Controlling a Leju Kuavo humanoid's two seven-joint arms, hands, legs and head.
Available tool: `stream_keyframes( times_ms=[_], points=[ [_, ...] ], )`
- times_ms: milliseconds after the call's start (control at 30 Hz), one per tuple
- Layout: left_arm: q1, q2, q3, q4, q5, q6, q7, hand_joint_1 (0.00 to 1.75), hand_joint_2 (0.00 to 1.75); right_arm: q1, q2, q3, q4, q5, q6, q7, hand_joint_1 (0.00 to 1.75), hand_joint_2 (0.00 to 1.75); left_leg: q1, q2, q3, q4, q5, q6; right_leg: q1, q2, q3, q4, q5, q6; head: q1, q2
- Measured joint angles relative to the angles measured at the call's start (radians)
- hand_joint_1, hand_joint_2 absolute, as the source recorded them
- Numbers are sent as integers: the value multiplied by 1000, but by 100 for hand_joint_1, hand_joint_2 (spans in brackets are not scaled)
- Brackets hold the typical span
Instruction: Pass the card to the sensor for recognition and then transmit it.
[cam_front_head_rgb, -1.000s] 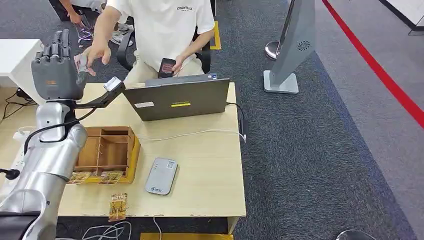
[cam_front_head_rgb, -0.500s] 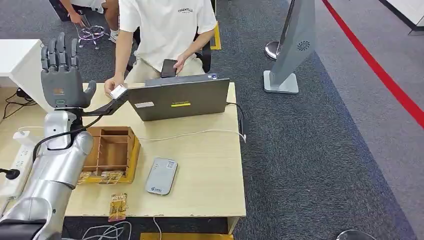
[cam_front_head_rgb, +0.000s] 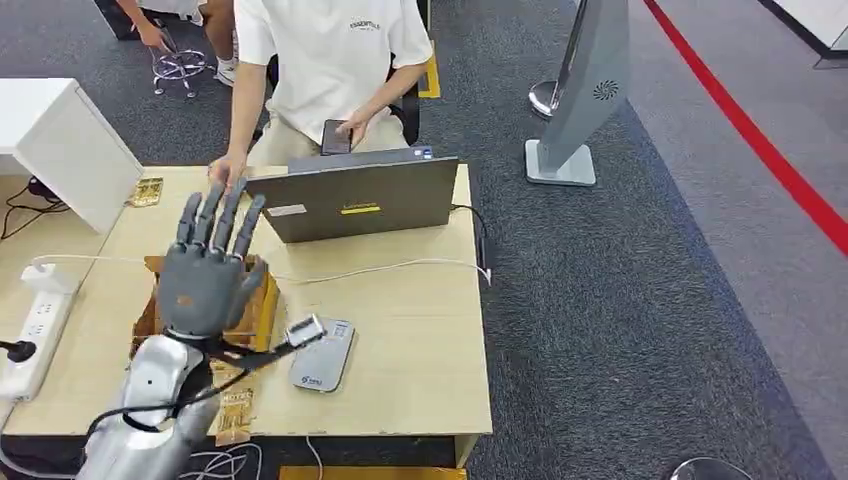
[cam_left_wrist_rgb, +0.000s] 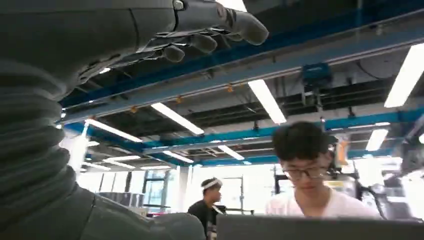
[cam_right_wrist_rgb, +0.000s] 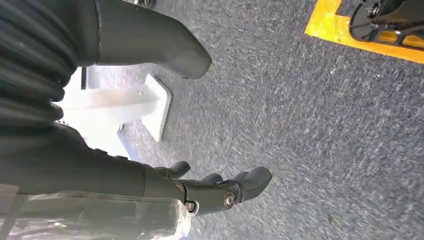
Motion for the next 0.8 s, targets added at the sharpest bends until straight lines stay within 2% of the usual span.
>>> stream_keyframes(
  times_ms=[133,333,600,800],
  points=[
    [126,93,-52,-93,5,42,-37,0,175,2,0,-11,0,2,-2,0,0,175,0,-1,0,0,0,0,0,-1,0,0,-1,0,0,0],
    [242,205,-89,-157,-2,65,-87,0,175,3,0,-13,0,11,-3,-5,0,175,1,-1,0,-1,0,0,1,-2,0,0,0,0,0,0],
    [292,268,-102,-180,12,49,-97,0,175,2,0,-13,0,18,-3,-6,0,175,0,-2,0,-1,0,0,0,-2,1,0,0,0,0,0],
    [334,302,-102,-180,47,-16,-74,0,175,2,0,-13,0,23,-3,-6,0,175,0,-2,0,-1,0,0,0,-3,1,0,0,0,0,0]
  ],
)
